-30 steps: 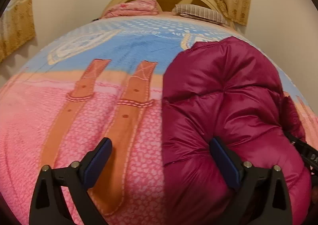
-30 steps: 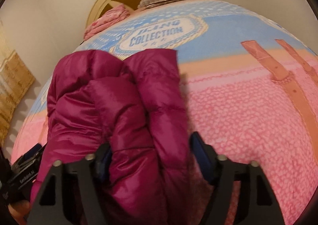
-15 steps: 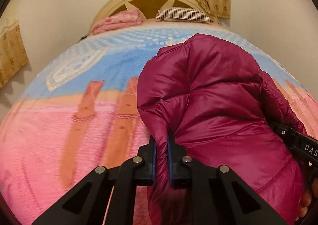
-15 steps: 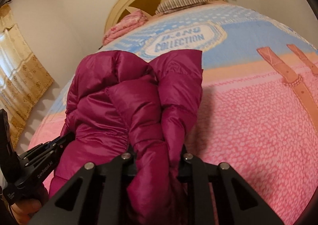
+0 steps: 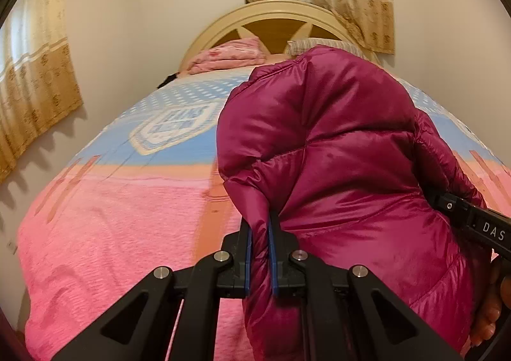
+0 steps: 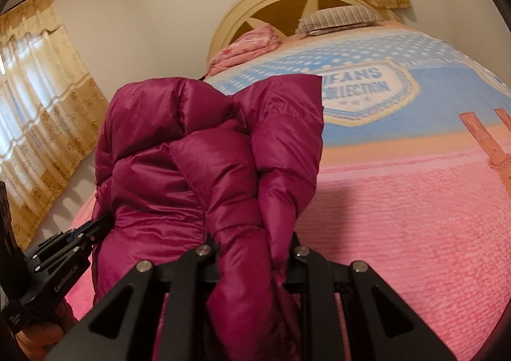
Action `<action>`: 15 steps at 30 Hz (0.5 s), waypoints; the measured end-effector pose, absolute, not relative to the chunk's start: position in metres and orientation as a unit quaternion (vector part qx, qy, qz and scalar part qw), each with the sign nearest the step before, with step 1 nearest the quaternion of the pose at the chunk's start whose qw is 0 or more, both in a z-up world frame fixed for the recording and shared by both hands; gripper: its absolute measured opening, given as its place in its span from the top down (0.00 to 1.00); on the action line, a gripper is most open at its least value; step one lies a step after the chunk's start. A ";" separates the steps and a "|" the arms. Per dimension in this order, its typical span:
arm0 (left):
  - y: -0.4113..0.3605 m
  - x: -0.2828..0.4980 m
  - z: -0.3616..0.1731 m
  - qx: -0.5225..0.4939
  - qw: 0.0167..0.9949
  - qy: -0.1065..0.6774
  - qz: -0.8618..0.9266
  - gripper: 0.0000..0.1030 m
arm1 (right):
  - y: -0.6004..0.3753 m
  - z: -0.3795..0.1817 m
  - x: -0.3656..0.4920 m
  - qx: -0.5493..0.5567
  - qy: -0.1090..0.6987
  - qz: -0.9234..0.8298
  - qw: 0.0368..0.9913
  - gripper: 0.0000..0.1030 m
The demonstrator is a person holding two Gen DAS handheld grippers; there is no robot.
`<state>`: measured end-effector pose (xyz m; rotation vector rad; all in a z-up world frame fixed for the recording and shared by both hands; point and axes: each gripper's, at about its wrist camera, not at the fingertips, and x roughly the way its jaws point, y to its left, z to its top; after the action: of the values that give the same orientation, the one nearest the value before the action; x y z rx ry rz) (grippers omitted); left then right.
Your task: Fold large clothes
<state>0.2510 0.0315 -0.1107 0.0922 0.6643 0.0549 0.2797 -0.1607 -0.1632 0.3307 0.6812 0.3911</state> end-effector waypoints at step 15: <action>0.122 0.234 -0.103 0.010 0.943 0.318 0.095 0.92 | -0.078 -0.154 0.293 0.111 0.334 0.243 0.904 0.81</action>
<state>0.2341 0.1222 -0.1028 0.0202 0.6476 0.1934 0.2928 -0.0776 -0.1538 0.2300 0.6896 0.5018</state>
